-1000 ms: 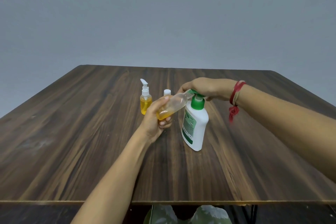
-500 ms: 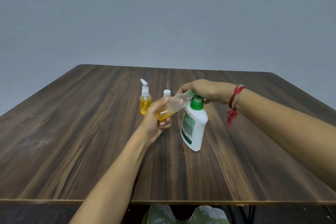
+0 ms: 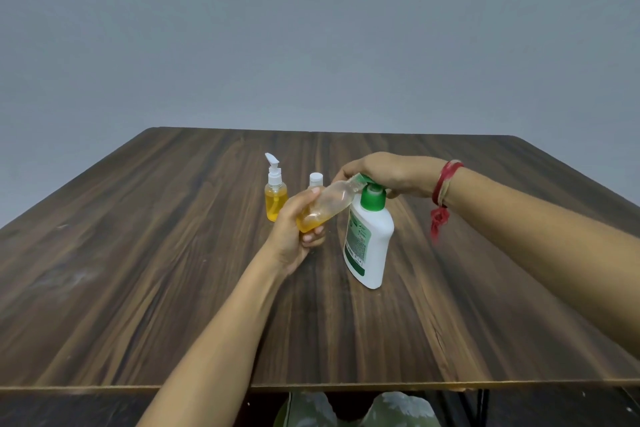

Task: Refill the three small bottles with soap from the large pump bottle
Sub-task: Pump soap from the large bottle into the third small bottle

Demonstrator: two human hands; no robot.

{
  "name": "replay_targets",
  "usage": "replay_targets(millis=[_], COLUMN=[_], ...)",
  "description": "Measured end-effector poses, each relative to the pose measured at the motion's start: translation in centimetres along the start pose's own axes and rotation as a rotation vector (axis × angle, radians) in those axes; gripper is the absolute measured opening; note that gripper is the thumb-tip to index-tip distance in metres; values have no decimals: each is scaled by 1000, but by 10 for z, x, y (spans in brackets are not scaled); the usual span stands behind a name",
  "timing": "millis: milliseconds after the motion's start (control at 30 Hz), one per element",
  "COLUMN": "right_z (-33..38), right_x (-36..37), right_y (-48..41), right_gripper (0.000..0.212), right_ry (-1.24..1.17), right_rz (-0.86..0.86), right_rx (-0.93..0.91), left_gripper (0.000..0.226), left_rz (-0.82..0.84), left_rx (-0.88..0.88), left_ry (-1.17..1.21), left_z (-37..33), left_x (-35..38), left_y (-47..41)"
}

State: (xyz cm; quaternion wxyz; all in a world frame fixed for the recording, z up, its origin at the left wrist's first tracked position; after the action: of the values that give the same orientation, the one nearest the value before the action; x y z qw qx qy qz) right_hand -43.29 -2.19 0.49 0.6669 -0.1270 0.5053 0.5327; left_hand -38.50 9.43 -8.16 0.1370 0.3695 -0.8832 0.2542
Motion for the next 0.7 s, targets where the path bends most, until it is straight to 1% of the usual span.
replay_targets(millis=[167,300,433,567,700], right_z=[-3,1,-3,2,-2], right_x=[2,-2,3,-3,2], right_y=[-3,-1,-3,3,1], right_gripper=[34,33,34,32,31], right_ry=[-30,1,-41,43,4], right_rz=[-21,-20,-14,-3,-3], right_rx=[9,4,17,13,24], left_gripper=[29,29,28,28,29], left_rz=[6,6,-4,3,16], left_rx=[11,15,20,22,22], left_ry=[-9,6,-11,9,-18], left_z=[-2,-1,-3,-2,-3], left_x=[0,2,1,2,1], left_y=[0,0,0,0,-1])
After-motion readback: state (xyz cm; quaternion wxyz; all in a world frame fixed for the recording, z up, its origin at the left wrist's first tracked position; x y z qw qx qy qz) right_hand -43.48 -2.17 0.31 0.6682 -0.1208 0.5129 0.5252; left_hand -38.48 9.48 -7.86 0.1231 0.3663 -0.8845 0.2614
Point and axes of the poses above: each hand's wrist, its own y-axis away from the middle knuckle, its own x-axis out of the palm, z = x × y, the point moved 5 cm from there along -y, towards the middle knuckle, and after that the axes turned 14 degrees about x, right-handed, at the moved point
